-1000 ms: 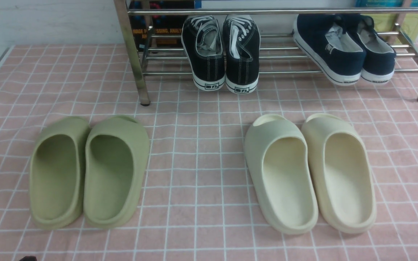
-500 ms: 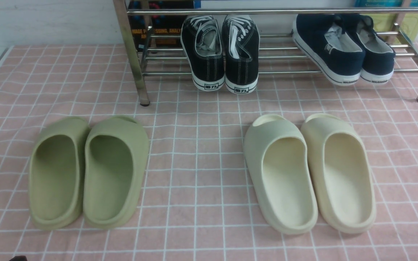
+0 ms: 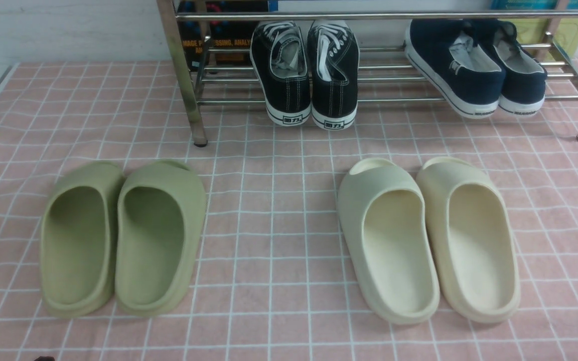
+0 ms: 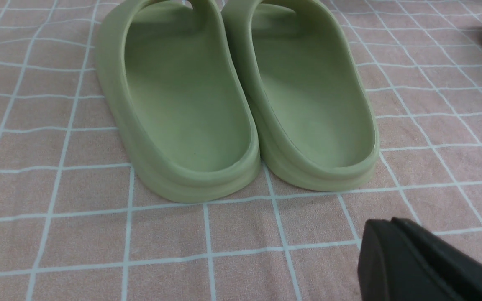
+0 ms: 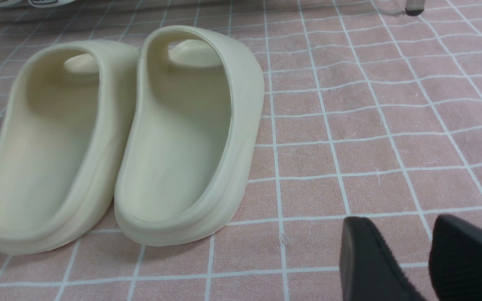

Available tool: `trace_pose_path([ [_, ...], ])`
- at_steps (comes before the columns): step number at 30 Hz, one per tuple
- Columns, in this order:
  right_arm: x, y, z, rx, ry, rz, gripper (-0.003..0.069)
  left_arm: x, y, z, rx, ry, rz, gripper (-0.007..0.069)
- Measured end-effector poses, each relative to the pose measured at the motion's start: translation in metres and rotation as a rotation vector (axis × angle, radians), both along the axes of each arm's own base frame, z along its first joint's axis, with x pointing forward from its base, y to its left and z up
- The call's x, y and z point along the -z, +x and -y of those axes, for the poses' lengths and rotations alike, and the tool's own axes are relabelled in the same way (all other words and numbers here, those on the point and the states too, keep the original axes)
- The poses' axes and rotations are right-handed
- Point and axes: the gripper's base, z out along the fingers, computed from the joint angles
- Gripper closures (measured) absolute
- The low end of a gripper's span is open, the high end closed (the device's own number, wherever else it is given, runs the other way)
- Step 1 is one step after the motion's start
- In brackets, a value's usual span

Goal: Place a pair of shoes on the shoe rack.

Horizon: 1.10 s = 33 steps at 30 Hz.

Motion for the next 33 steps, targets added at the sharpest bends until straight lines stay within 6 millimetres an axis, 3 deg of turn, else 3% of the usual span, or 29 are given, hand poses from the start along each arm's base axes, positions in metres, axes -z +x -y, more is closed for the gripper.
trace_pose_path([
  [33, 0.0, 0.0, 0.0, 0.0, 0.0, 0.0, 0.0419, 0.0, 0.0, 0.0, 0.0, -0.001, 0.0, 0.0585],
])
